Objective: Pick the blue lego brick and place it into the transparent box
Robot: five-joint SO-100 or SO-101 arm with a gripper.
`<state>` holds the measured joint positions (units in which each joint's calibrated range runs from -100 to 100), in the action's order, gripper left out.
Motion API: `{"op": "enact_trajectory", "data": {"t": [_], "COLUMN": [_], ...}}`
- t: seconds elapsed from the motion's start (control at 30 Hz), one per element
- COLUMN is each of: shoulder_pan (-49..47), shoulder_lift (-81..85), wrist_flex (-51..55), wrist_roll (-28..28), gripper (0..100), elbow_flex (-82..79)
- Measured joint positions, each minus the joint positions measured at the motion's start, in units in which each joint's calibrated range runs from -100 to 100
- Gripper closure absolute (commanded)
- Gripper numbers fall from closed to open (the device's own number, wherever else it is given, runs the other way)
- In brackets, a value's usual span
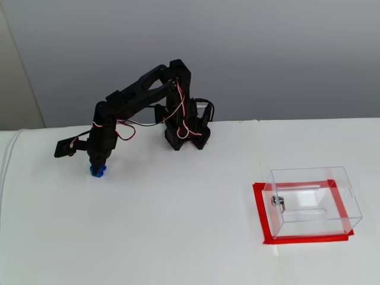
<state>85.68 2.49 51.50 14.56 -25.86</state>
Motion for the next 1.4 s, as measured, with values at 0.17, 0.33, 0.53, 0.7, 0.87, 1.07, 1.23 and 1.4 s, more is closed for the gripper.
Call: {"op": "enact_trajectory", "data": {"t": [0.17, 0.33, 0.53, 0.7, 0.87, 1.07, 1.23, 1.4], "shoulder_pan": [-0.1, -0.1, -0.1, -0.1, -0.1, 0.0, 0.6, 0.7], "shoulder_lift": [-0.6, -0.6, -1.9, -4.4, -4.4, -4.4, -5.1, -5.2], "wrist_flex": [0.0, 0.0, -0.2, -0.2, -0.2, 0.0, 0.0, 0.0], "wrist_roll": [0.0, 0.0, 0.0, 0.0, 0.0, 0.0, 0.1, 0.2], "gripper": [70, 70, 70, 70, 70, 70, 70, 70], "elbow_flex": [0.0, 0.0, 0.1, 0.1, 0.1, 2.0, 4.3, 4.5]}}
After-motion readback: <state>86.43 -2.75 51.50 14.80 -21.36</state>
